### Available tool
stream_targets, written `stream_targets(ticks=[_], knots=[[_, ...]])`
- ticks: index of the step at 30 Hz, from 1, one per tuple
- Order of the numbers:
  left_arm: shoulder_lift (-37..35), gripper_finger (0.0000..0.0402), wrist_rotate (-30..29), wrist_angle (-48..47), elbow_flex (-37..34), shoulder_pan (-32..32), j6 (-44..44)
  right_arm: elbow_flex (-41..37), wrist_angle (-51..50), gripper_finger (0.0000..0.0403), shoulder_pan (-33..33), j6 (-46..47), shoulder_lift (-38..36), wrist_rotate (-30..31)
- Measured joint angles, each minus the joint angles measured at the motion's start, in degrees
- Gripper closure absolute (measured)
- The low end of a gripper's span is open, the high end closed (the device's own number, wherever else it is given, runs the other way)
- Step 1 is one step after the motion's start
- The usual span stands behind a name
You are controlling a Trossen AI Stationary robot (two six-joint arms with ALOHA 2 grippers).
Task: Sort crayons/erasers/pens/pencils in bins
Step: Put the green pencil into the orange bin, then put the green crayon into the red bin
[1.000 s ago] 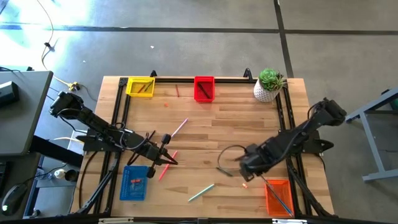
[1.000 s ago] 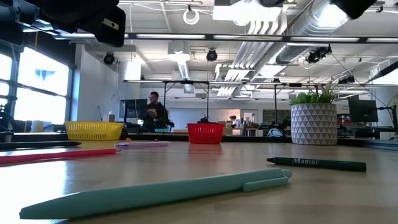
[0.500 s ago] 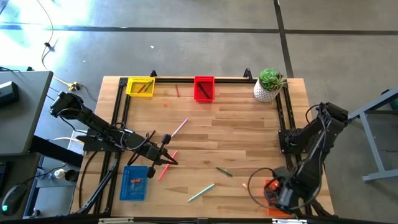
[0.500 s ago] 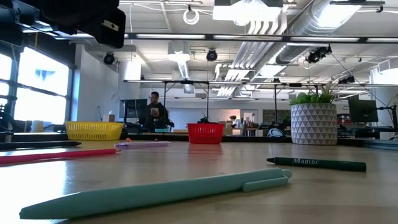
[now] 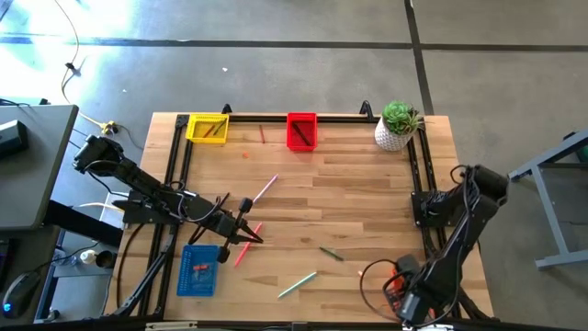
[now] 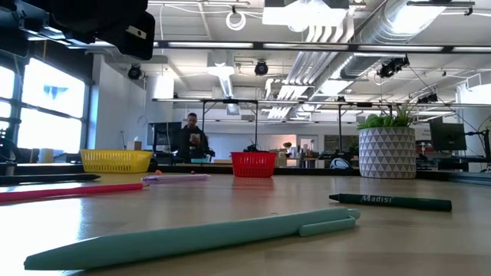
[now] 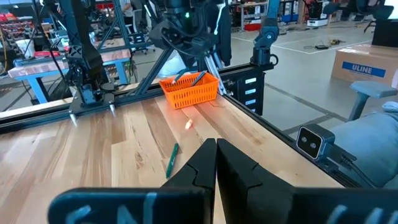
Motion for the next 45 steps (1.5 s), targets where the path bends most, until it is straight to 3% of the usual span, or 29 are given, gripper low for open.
stream_targets(ticks=[30,39,45], knots=[[0.0,0.0399,0.0,0.0,0.0,0.0,0.0,-0.1,3.4,0.0388,-0.7,-6.6,6.8,0.0],[0.0,0.0399,-1.3,0.0,0.0,0.0,0.1,-0.1,-1.4,0.0306,-0.9,-10.9,6.8,0.9],[0.0,0.0399,-1.3,0.0,0.0,0.0,0.8,-0.1,1.5,0.0277,-1.3,-18.4,5.7,-5.6]])
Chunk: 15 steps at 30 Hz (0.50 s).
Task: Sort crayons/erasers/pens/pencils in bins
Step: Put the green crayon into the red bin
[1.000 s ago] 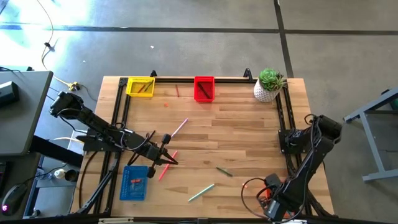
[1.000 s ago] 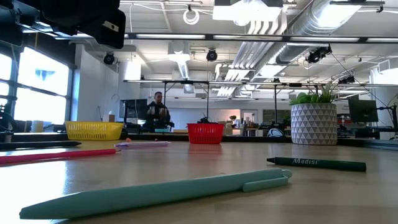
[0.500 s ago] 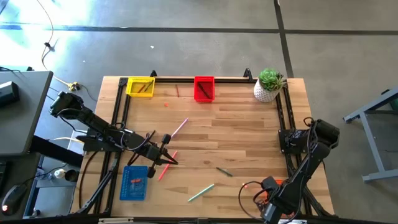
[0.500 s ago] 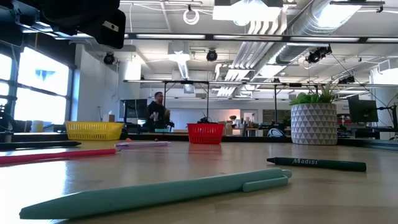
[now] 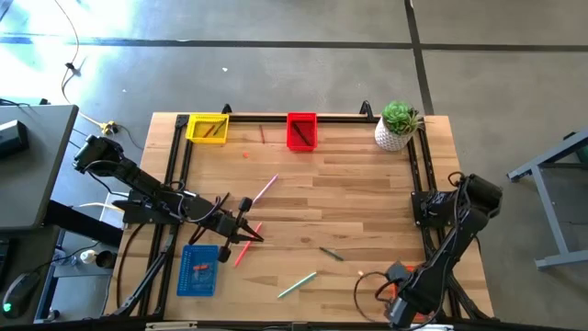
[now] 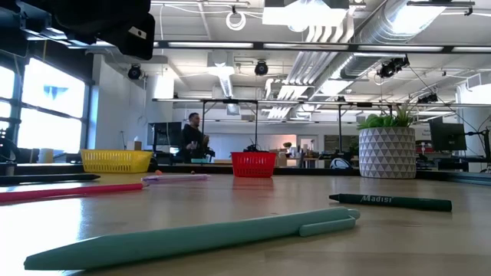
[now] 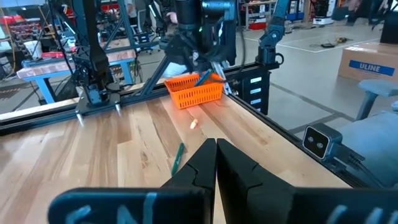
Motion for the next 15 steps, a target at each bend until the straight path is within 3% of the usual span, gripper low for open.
stream_targets(ticks=[2,9,15], knots=[[0.0,0.0399,-0.7,-0.8,0.0,0.0,1.0,0.1,2.3,0.0287,0.0,-3.4,-0.9,2.5],[0.0,0.0399,-3.9,-5.1,0.0,0.3,0.8,0.1,7.4,0.0387,-0.4,-21.1,-2.8,32.5],[0.0,0.0399,-3.9,-6.9,0.0,0.3,0.8,0.1,20.2,0.0394,-2.7,-44.5,-2.8,49.0]])
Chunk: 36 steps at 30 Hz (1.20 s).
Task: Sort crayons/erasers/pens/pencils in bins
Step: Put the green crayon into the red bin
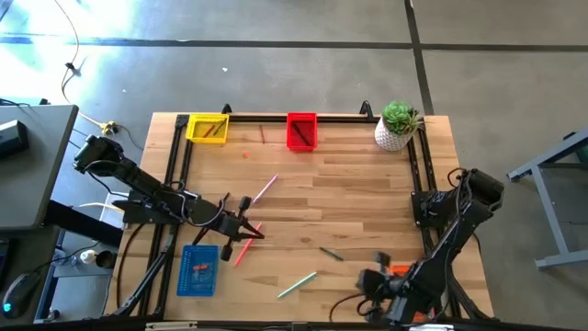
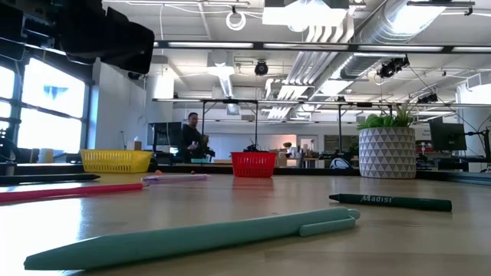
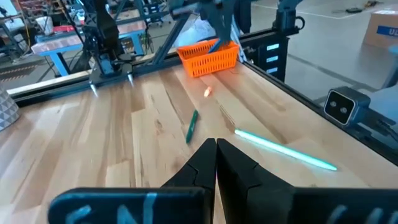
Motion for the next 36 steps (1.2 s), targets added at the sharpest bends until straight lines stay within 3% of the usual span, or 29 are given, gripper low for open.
stream_targets(ticks=[6,16,22,25,36], knots=[[0.0,0.0399,0.0,-0.5,0.0,0.0,-0.8,0.0,14.2,0.0401,-4.8,-22.1,1.6,2.5],[0.0,0.0399,-0.2,-1.1,0.0,0.0,-2.4,-0.1,34.8,0.0403,-15.4,-48.7,9.5,-11.9],[0.0,0.0399,-3.0,-3.3,0.0,0.0,-3.0,-0.1,45.0,0.0403,-22.2,-57.6,14.2,-23.9],[0.0,0.0399,-5.1,-4.1,0.0,0.0,-3.3,-0.1,49.5,0.0403,-24.4,-61.6,15.3,-26.5],[0.0,0.0399,-6.3,-5.1,0.0,0.0,-4.2,-0.1,65.6,0.0403,-26.5,-71.0,21.1,-22.4]])
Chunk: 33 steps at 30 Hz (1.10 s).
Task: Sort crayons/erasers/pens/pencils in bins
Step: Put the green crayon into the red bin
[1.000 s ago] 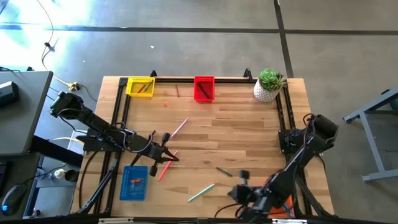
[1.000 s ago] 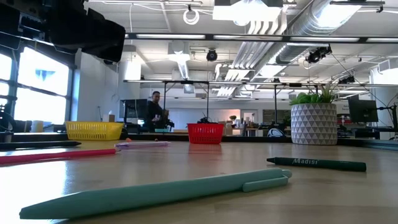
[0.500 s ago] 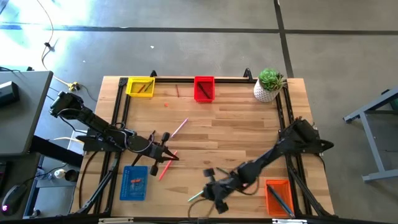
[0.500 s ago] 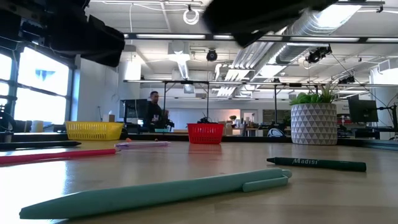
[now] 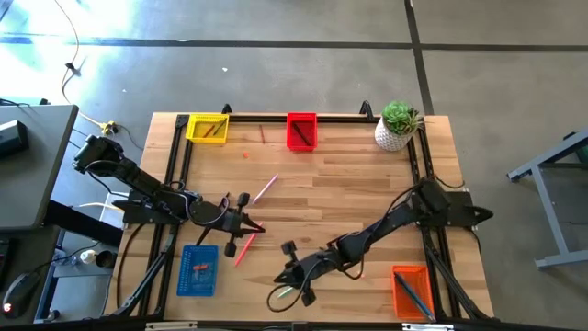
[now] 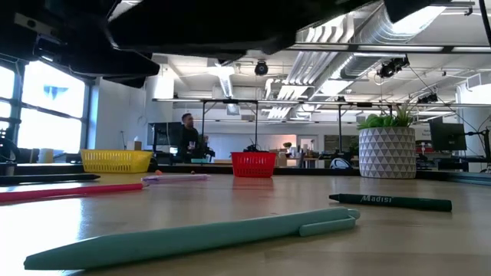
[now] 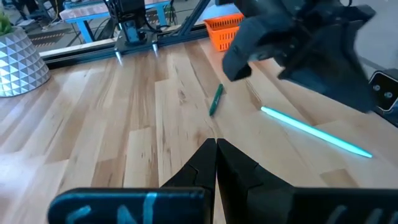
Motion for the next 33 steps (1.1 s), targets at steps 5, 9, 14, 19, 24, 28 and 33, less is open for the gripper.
stream_targets(ticks=[5,9,14,19,24,28,33], knots=[[0.0,0.0399,0.0,-0.2,0.0,0.0,-0.3,0.0,9.9,0.0403,-0.7,-1.7,4.5,-1.8],[0.0,0.0398,-0.4,-0.2,0.0,0.0,-0.4,0.0,17.7,0.0403,-1.8,-1.1,7.4,-6.2],[0.0,0.0398,-0.4,-1.2,0.0,0.0,-1.0,0.0,18.8,0.0403,-3.1,-1.1,8.0,-7.4],[0.0,0.0398,-1.5,-2.4,0.0,0.0,-1.4,-2.1,21.8,0.0403,-3.8,-0.3,7.9,-7.4],[0.0,0.0398,-1.5,-2.7,0.0,0.0,-1.6,-13.4,36.5,0.0403,-3.8,3.0,4.8,-5.8],[0.0,0.0398,-1.5,-2.7,0.0,0.0,-2.0,-21.5,39.2,0.0403,-2.4,5.2,-1.3,-0.3],[0.0,0.0398,-1.4,-2.4,0.0,0.0,-2.9,-24.0,22.2,0.0403,1.1,9.0,-10.7,8.5]])
